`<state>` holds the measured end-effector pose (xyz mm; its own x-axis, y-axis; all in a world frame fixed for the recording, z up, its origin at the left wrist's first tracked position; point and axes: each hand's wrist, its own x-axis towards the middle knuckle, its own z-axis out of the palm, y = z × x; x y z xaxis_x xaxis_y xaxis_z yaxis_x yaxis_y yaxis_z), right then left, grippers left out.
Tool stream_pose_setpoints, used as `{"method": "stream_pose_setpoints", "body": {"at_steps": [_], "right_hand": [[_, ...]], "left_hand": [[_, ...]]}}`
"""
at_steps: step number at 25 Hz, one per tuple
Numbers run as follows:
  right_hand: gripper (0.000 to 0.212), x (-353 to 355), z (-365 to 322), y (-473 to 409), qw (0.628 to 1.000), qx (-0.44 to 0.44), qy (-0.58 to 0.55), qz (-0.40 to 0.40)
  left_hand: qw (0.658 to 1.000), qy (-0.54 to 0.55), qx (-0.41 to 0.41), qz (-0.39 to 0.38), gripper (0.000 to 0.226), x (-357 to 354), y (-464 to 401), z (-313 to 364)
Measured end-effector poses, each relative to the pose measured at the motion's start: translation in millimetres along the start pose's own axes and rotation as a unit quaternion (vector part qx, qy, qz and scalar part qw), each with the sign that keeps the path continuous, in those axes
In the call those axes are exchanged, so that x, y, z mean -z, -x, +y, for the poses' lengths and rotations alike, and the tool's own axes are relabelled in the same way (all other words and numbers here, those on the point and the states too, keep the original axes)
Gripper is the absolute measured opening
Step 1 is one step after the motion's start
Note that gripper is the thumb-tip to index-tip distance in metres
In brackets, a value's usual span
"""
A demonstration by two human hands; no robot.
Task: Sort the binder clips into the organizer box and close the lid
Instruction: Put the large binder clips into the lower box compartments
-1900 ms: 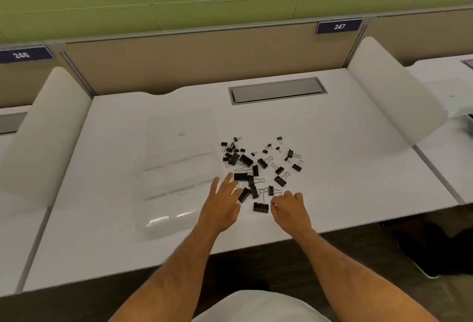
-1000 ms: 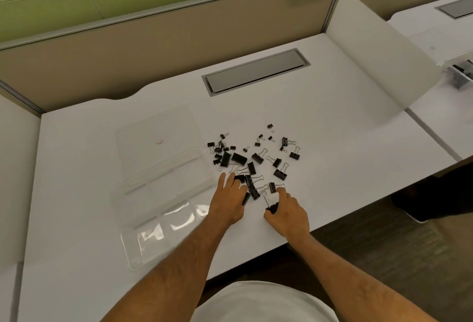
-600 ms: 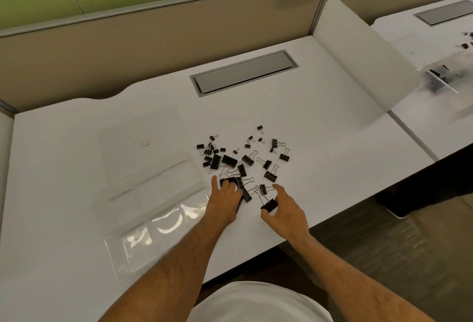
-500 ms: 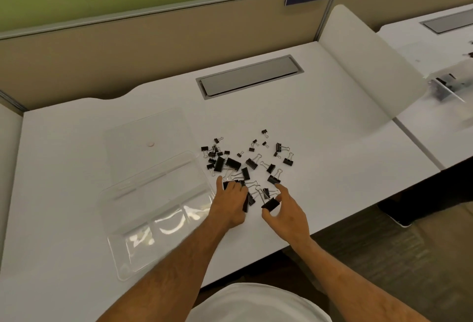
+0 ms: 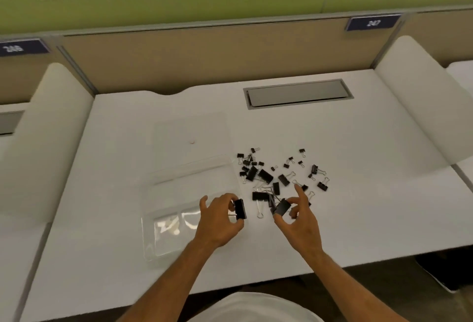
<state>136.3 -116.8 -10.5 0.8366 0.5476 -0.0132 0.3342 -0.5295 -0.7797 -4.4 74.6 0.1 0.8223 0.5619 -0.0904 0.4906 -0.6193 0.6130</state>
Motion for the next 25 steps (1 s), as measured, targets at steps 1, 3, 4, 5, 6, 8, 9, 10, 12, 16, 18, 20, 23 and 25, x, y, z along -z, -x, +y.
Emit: {"method": "stream_pose_setpoints", "body": {"at_steps": [1,3,4,5,6,8,9,10,12,16,18,20,23,25], "right_hand": [[0.101,-4.5,-4.9,-5.7,1.0,0.009,-0.003,-0.017],[0.099,-14.8,-14.6,-13.1,0.999,0.015,-0.01,-0.049],[0.1,-19.2,-16.5,-14.1,0.998,0.02,-0.013,-0.06],[0.102,-21.6,-17.6,-14.2,0.997,0.027,-0.016,-0.066],[0.103,-22.8,-19.2,-14.9,0.997,0.034,-0.014,-0.07],[0.104,-25.2,-18.2,-16.3,0.995,0.04,-0.005,-0.087],[0.104,-25.3,-17.2,-16.0,0.995,0.042,-0.002,-0.093],[0.104,-24.3,-16.5,-14.9,0.995,0.044,-0.002,-0.093],[0.103,-21.3,-15.7,-13.7,0.995,0.037,-0.007,-0.09],[0.101,-16.9,-9.5,-10.0,0.995,0.022,0.001,-0.092],[0.101,-16.0,-7.9,-11.7,0.995,0.023,0.003,-0.093],[0.103,-19.0,-11.5,-16.2,0.994,0.02,-0.004,-0.104],[0.103,-30.8,-20.3,-22.2,0.991,0.035,-0.004,-0.13],[0.103,-42.0,-29.5,-29.4,0.985,0.056,0.015,-0.163]], "left_hand": [[1.0,-0.002,0.011,0.001,0.042,2.3,2.8,-2.9],[0.999,-0.01,0.034,0.01,0.044,3.8,4.7,-8.5],[0.999,-0.01,0.046,0.015,0.045,4.8,3.6,-11.2],[0.998,-0.014,0.054,0.019,0.046,5.1,2.5,-13.7],[0.998,-0.024,0.063,0.018,0.047,4.9,1.5,-16.0],[0.995,-0.053,0.083,0.003,0.05,1.0,2.7,-21.6],[0.994,-0.065,0.09,-0.007,0.051,-1.7,3.6,-23.2],[0.993,-0.074,0.092,-0.015,0.052,-3.6,3.3,-23.1],[0.991,-0.092,0.09,-0.027,0.051,-7.3,-0.8,-19.2],[0.99,-0.107,0.079,-0.05,0.051,-16.0,-10.3,-10.6],[0.989,-0.109,0.083,-0.047,0.061,-18.2,-13.1,-9.1],[0.992,-0.093,0.08,-0.025,0.068,-17.3,-10.0,-11.4],[0.997,-0.034,0.067,0.028,0.072,-8.8,3.4,-19.4],[0.996,0.0,0.079,0.044,0.076,-1.0,12.5,-23.9]]}}
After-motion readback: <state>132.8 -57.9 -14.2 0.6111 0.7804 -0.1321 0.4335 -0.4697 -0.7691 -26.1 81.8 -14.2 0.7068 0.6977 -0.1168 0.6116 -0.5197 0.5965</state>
